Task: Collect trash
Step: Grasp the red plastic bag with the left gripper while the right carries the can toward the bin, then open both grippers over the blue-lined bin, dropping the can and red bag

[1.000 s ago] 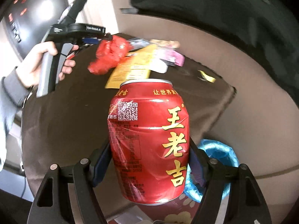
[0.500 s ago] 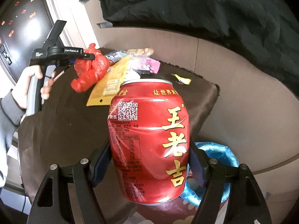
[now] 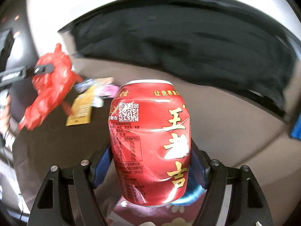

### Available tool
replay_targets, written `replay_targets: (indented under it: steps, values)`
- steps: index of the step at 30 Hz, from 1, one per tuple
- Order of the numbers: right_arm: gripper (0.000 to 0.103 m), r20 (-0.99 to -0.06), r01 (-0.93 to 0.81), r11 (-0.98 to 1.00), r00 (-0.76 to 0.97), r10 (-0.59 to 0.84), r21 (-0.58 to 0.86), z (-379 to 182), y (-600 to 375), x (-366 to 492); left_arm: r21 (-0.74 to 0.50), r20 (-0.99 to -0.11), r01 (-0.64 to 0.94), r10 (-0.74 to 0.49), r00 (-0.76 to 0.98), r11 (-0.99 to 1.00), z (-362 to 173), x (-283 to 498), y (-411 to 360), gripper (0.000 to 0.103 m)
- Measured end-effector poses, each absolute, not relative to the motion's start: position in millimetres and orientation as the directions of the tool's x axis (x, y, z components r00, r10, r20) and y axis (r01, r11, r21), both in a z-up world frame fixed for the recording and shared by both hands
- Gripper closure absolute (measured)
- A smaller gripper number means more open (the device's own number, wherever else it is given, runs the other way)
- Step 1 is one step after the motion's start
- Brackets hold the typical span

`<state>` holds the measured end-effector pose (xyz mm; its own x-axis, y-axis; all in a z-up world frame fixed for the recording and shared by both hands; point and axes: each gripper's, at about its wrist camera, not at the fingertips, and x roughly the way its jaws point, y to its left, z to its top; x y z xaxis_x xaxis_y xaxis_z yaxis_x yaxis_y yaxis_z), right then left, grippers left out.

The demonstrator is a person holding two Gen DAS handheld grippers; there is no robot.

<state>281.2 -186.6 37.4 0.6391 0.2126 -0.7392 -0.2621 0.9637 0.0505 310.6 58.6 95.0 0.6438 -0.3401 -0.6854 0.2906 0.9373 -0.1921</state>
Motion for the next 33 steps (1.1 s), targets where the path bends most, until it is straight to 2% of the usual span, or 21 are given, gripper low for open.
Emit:
replay_targets:
  steps: [5, 10, 18, 23, 25, 27, 33]
  values:
    - [0.032, -0.754, -0.145, 0.986, 0.637, 0.161, 0.088, 26.4, -241.8, 270.3, -0.209, -0.775, 0.374, -0.386, 0.500, 0.904, 40.4, 312.9, -20.9, 0.062]
    - [0.032, -0.806, -0.058, 0.987, 0.571, 0.156, 0.150, -15.4, -278.7, 271.2, -0.237, -0.845, 0.413, -0.396, 0.359, 0.879, -19.8, 319.1, -87.1, 0.062]
    - [0.032, -0.873, 0.027, 0.966, 0.435, 0.221, 0.258, -98.9, -295.7, 299.2, -0.225, -0.904, 0.423, -0.350, 0.245, 0.878, -86.2, 350.8, -131.0, 0.060]
    - [0.032, -0.889, 0.071, 0.951, 0.382, 0.252, 0.300, -139.2, -295.5, 324.0, -0.227, -0.915, 0.414, -0.339, 0.219, 0.881, -109.1, 375.5, -138.2, 0.058]
    - [0.031, -0.888, 0.076, 0.939, 0.358, 0.287, 0.334, -154.1, -298.5, 333.4, -0.239, -0.912, 0.424, -0.352, 0.211, 0.874, -113.5, 380.5, -140.7, 0.050]
    - [0.031, -0.879, 0.084, 0.925, 0.352, 0.321, 0.372, -164.9, -304.7, 337.9, -0.275, -0.908, 0.447, -0.383, 0.170, 0.851, -117.0, 384.3, -145.8, 0.046]
    - [0.030, -0.898, 0.076, 0.939, 0.326, 0.294, 0.335, -184.3, -301.2, 349.3, -0.241, -0.918, 0.459, -0.354, 0.178, 0.855, -119.3, 388.7, -150.8, 0.045]
